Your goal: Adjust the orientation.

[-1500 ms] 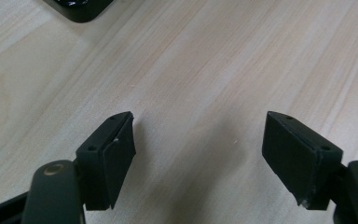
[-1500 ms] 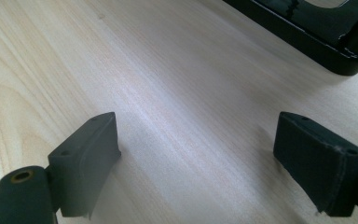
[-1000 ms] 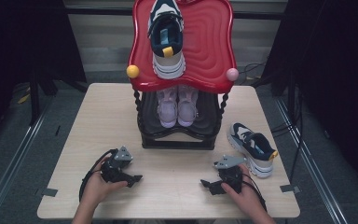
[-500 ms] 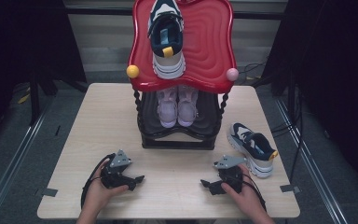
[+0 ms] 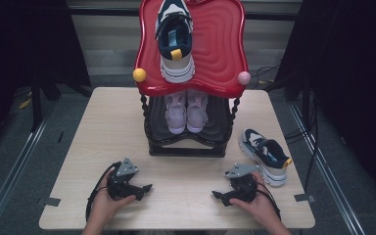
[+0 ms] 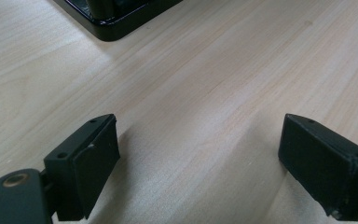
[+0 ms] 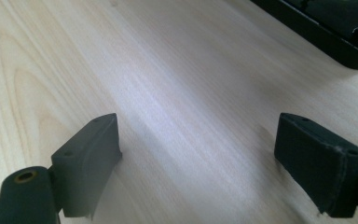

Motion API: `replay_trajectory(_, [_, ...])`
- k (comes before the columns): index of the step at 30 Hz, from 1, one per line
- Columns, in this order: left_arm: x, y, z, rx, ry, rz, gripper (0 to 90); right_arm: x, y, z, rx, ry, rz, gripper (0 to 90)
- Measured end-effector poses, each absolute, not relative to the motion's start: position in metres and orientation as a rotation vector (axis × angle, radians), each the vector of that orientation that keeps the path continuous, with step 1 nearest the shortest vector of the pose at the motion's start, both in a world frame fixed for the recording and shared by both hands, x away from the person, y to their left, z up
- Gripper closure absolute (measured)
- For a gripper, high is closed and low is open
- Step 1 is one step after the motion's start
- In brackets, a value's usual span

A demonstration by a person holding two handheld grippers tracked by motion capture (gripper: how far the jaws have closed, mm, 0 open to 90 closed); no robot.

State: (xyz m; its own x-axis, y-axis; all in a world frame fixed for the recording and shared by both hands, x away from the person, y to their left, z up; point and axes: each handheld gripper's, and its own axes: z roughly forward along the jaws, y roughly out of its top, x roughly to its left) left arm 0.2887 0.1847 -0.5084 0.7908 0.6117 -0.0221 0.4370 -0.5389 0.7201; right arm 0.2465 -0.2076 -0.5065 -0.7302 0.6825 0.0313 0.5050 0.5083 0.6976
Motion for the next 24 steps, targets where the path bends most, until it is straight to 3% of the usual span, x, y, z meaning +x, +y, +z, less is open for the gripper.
replay_trajectory(24, [0.288,0.185,-0.508,2.226,0.777,0.3,11.6,0.258,-0.232,-0.447,0.881,2.701,0.888,21.0])
